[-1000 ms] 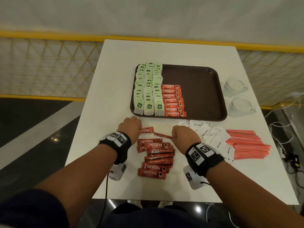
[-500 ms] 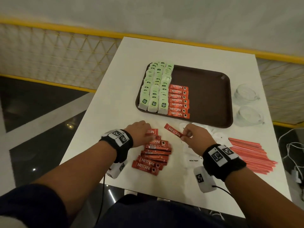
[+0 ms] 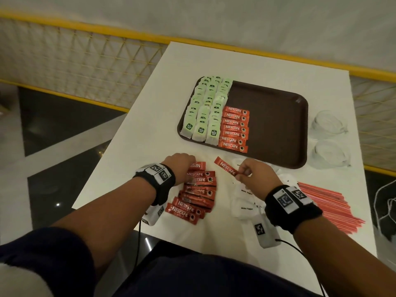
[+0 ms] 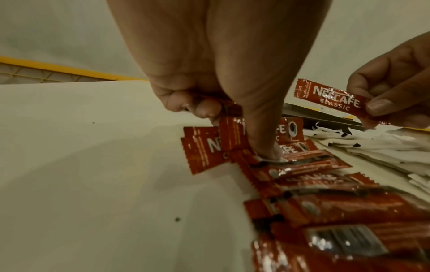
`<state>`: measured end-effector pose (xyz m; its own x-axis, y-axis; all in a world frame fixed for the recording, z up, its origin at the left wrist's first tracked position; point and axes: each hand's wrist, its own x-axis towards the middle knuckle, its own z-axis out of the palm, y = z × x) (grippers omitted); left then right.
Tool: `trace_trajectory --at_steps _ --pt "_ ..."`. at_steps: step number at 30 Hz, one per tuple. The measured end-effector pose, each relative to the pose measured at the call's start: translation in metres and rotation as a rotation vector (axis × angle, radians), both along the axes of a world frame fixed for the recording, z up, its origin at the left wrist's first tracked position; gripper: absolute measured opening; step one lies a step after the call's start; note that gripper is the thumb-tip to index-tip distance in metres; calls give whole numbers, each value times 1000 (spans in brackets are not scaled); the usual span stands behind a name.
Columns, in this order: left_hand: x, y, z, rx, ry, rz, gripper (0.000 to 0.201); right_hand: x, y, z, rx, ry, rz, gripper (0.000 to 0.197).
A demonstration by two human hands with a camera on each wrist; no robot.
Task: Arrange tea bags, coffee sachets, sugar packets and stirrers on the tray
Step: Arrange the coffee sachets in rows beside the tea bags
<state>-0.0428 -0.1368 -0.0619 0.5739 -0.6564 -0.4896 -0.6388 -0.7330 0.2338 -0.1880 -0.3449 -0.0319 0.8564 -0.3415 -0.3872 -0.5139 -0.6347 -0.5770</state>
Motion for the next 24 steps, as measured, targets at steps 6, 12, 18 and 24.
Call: trace_trajectory --at_steps 6,12,18,24 --pt "4 -7 0 19 53 22 28 -3 -9 -3 38 6 -33 9" --pt "16 -10 7 -60 152 54 19 3 -17 -5 115 5 -103 7" --pt "33 -19 13 -181 283 105 17 11 -28 -3 205 -33 -184 6" --pt "62 -40 29 -328 362 156 17 36 -45 4 331 -95 -359 12"
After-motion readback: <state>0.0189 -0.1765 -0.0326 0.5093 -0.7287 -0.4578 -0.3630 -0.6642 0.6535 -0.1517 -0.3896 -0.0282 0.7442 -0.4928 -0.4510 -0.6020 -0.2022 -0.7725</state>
